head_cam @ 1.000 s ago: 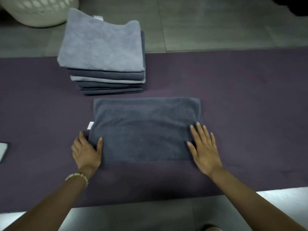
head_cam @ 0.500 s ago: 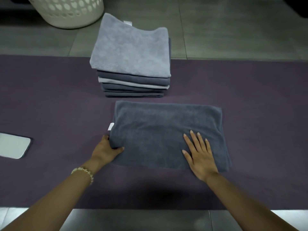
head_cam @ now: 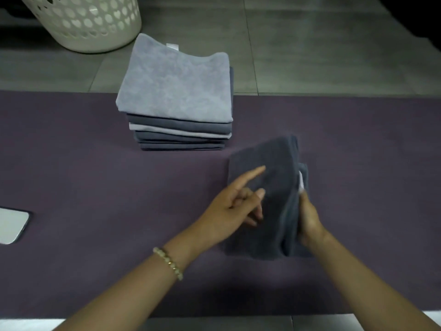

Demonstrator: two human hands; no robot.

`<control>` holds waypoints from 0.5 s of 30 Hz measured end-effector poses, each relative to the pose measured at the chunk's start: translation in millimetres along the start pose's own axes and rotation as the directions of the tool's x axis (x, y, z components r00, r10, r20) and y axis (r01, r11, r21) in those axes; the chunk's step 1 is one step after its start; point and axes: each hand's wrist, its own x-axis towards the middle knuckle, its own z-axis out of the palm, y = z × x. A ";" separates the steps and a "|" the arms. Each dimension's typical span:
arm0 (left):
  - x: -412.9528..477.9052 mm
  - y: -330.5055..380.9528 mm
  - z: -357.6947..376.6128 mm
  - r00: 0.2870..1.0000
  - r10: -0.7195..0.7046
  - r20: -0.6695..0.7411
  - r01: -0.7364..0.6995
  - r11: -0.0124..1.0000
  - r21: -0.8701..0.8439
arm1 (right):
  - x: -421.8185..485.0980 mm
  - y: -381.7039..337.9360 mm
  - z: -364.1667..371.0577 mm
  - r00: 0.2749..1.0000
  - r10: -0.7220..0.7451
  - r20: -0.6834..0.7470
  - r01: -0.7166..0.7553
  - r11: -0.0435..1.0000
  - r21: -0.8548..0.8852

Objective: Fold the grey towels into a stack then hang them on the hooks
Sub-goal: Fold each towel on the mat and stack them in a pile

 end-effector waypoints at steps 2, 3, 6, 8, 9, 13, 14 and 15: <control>7.7 -22.2 -1.2 0.997 0.001 -0.082 0.014 0.983 0.184 | 2.8 -6.3 -10.4 0.995 0.096 0.015 -0.097 0.993 0.069; 11.6 -36.4 -3.3 0.996 -0.003 -0.085 0.034 0.931 0.362 | 3.7 -6.9 -13.5 0.995 0.098 0.029 -0.100 0.992 0.074; 18.8 -74.8 -1.3 0.997 -0.074 0.034 0.023 0.656 0.754 | 9.2 3.4 -13.4 1.000 -0.013 0.024 0.014 0.999 -0.044; 22.9 -90.6 2.5 0.998 -0.060 0.034 -0.002 0.466 0.885 | 16.0 13.8 -14.1 0.970 -0.235 -0.055 0.209 0.932 -0.296; 25.4 -96.6 3.9 1.000 -0.008 0.019 -0.015 0.384 0.923 | 17.6 14.3 -14.0 0.926 -0.367 -0.087 0.303 0.860 -0.410; 41.0 -107.4 15.2 0.999 0.053 0.014 -0.028 0.285 0.958 | 25.4 -5.8 -24.6 0.789 -0.607 -0.095 0.465 0.692 -0.552; 45.7 -108.1 19.8 0.998 0.056 0.025 -0.039 0.275 0.961 | 28.3 -12.1 -29.1 0.783 -0.614 -0.101 0.461 0.681 -0.569; 50.0 -106.4 24.2 0.998 0.060 0.034 -0.049 0.265 0.963 | 31.8 -17.1 -34.4 0.786 -0.608 -0.110 0.442 0.677 -0.588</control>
